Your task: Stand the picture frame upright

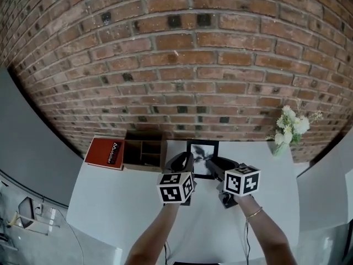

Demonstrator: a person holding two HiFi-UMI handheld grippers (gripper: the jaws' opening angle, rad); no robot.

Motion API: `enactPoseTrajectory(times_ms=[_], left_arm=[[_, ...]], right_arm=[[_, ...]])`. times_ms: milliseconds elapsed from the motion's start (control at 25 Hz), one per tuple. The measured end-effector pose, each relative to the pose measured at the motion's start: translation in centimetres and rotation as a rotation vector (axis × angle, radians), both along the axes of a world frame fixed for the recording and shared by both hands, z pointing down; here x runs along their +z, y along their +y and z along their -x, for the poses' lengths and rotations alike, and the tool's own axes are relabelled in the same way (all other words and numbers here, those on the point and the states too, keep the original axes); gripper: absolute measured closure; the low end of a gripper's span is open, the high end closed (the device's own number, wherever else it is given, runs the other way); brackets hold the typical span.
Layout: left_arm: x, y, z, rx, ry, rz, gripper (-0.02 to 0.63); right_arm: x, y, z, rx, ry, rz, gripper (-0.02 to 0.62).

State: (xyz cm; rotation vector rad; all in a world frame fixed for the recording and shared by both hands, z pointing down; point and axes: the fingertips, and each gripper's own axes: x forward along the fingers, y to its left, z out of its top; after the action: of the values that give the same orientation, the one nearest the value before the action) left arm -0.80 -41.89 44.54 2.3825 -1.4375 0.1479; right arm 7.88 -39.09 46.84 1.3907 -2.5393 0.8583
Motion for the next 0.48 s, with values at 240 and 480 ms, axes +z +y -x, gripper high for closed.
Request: enactPoseTrajectory(times_ms=[240,480], left_arm=[[2.0,-5.4,0.6,-0.041,0.029,0.008,0.543],[4.3,-9.7,1.0,-0.044,0.026,0.018,0.543]], right_arm=[[1.8,-5.4,0.5,0.018,0.029,-0.007,0.472],[4.0,-9.8,1.0,0.019,0.043,-0.008,0.472]])
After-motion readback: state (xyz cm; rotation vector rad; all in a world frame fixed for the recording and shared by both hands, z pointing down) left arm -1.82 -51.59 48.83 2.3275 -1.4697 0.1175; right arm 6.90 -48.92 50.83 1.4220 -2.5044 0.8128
